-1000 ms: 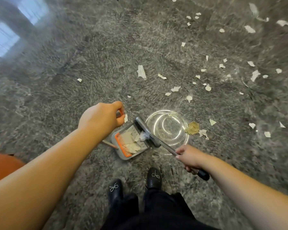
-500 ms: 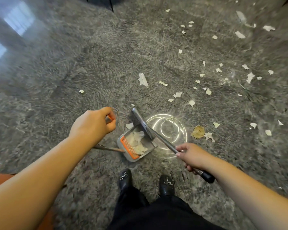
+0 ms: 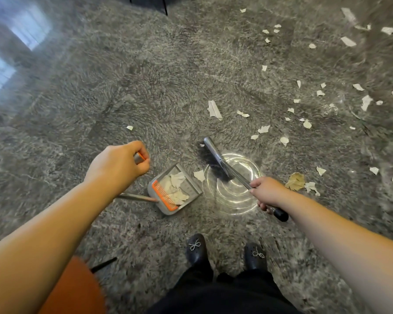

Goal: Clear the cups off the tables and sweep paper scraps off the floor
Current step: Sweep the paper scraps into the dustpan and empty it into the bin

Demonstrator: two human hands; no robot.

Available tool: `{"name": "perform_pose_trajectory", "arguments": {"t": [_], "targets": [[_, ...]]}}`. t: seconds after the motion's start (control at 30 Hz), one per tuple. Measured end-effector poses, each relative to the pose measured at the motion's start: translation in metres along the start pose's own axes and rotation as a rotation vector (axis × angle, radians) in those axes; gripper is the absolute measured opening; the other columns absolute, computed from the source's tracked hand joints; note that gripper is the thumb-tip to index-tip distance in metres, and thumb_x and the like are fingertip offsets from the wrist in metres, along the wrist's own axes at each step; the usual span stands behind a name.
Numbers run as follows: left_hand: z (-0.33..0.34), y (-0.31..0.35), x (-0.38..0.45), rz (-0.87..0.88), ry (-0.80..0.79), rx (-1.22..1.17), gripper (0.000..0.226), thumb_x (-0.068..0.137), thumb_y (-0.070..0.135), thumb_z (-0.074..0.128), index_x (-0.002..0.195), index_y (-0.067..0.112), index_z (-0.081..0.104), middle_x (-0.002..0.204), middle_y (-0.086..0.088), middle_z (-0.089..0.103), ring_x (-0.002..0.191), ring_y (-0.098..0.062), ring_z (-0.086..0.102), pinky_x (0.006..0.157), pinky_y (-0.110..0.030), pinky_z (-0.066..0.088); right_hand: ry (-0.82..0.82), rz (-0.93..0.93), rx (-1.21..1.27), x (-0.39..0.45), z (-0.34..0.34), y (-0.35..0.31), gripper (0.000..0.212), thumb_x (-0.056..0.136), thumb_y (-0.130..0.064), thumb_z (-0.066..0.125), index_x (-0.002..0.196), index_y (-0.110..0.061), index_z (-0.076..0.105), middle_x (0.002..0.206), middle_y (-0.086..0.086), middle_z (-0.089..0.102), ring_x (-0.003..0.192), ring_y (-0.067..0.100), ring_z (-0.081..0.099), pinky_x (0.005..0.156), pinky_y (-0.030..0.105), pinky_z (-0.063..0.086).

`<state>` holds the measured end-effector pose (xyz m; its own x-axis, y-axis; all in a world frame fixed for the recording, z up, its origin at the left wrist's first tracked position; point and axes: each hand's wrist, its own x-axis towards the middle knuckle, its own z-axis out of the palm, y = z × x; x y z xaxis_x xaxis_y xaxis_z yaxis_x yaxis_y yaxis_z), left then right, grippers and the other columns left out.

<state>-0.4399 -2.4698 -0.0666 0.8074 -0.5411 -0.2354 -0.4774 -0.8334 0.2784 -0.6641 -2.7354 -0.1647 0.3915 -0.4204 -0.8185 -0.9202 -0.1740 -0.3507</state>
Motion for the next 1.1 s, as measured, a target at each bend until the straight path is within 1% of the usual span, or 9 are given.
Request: {"name": "perform_pose_trajectory", "arguments": {"t": [0.13, 0.23, 0.3, 0.4, 0.6, 0.7, 0.83, 0.97, 1.1], "targets": [[-0.001, -0.01, 0.02, 0.019, -0.016, 0.047, 0.013, 0.082, 0.04, 0.065, 0.077, 0.034, 0.055, 0.065, 0.005, 0.06, 0.063, -0.019, 0.055, 0.058, -0.034, 0.049, -0.061, 0.004, -0.178, 0.01, 0.022, -0.014, 0.028, 0.095, -0.005, 0.044, 0.121, -0.004, 0.056, 0.071, 0.015, 0.065, 0.055, 0.027, 0.059, 0.056, 0.029, 0.047], [-0.004, -0.014, 0.034, 0.017, -0.034, 0.063, 0.012, 0.082, 0.039, 0.064, 0.079, 0.033, 0.054, 0.068, 0.001, 0.062, 0.064, -0.022, 0.056, 0.06, -0.036, 0.051, -0.128, 0.008, -0.242, 0.009, 0.037, -0.023, 0.029, 0.095, -0.004, 0.045, 0.123, -0.006, 0.053, 0.067, 0.01, 0.061, 0.046, 0.019, 0.057, 0.046, 0.022, 0.044], [-0.004, -0.015, 0.04, 0.014, -0.038, 0.066, 0.01, 0.083, 0.037, 0.064, 0.081, 0.032, 0.055, 0.071, -0.002, 0.064, 0.065, -0.024, 0.058, 0.061, -0.039, 0.053, -0.157, -0.009, -0.248, 0.006, 0.044, -0.026, 0.031, 0.096, -0.009, 0.046, 0.127, -0.01, 0.051, 0.072, 0.008, 0.062, 0.042, 0.016, 0.057, 0.046, 0.023, 0.044], [-0.004, -0.014, 0.042, 0.018, -0.031, 0.078, 0.011, 0.085, 0.038, 0.063, 0.083, 0.03, 0.056, 0.072, -0.004, 0.065, 0.068, -0.027, 0.059, 0.06, -0.041, 0.054, -0.199, -0.04, -0.193, 0.0, 0.047, -0.028, 0.032, 0.098, -0.017, 0.049, 0.13, -0.013, 0.05, 0.065, 0.005, 0.059, 0.041, 0.014, 0.055, 0.048, 0.024, 0.045], [-0.009, -0.022, 0.039, -0.014, -0.024, 0.055, 0.013, 0.085, 0.041, 0.063, 0.081, 0.032, 0.056, 0.072, -0.001, 0.063, 0.069, -0.027, 0.058, 0.06, -0.036, 0.051, -0.213, -0.012, 0.06, -0.017, 0.045, -0.033, 0.03, 0.098, -0.02, 0.051, 0.127, -0.023, 0.052, 0.062, 0.007, 0.057, 0.035, 0.011, 0.048, 0.04, 0.019, 0.04], [-0.014, -0.032, 0.037, -0.05, -0.013, 0.019, 0.013, 0.084, 0.042, 0.065, 0.082, 0.032, 0.057, 0.071, -0.002, 0.062, 0.068, -0.026, 0.057, 0.06, -0.036, 0.051, -0.193, -0.04, 0.07, -0.026, 0.039, -0.042, 0.032, 0.097, -0.021, 0.053, 0.129, -0.023, 0.052, 0.062, 0.007, 0.058, 0.035, 0.01, 0.049, 0.039, 0.019, 0.04], [-0.018, -0.037, 0.041, -0.088, 0.019, -0.029, 0.013, 0.085, 0.041, 0.065, 0.08, 0.032, 0.057, 0.071, 0.0, 0.06, 0.064, -0.022, 0.056, 0.053, -0.031, 0.042, -0.125, -0.089, 0.055, -0.023, 0.02, -0.059, 0.034, 0.097, -0.019, 0.053, 0.131, -0.019, 0.053, 0.062, 0.007, 0.058, 0.034, 0.009, 0.049, 0.038, 0.018, 0.04], [-0.023, -0.036, 0.056, -0.148, 0.038, -0.038, 0.012, 0.084, 0.043, 0.063, 0.079, 0.034, 0.056, 0.073, 0.001, 0.062, 0.063, -0.02, 0.057, 0.057, -0.033, 0.049, -0.066, -0.099, 0.027, -0.002, -0.007, -0.076, 0.033, 0.096, -0.021, 0.053, 0.129, -0.022, 0.053, 0.066, 0.007, 0.059, 0.04, 0.014, 0.053, 0.047, 0.027, 0.046], [-0.026, -0.032, 0.082, -0.135, 0.045, -0.026, 0.011, 0.082, 0.041, 0.064, 0.079, 0.034, 0.056, 0.069, 0.003, 0.06, 0.063, -0.017, 0.054, 0.057, -0.033, 0.048, 0.002, -0.106, -0.02, 0.034, -0.031, -0.094, 0.031, 0.096, -0.02, 0.052, 0.127, -0.02, 0.054, 0.065, 0.005, 0.057, 0.04, 0.015, 0.053, 0.038, 0.021, 0.04]]}}
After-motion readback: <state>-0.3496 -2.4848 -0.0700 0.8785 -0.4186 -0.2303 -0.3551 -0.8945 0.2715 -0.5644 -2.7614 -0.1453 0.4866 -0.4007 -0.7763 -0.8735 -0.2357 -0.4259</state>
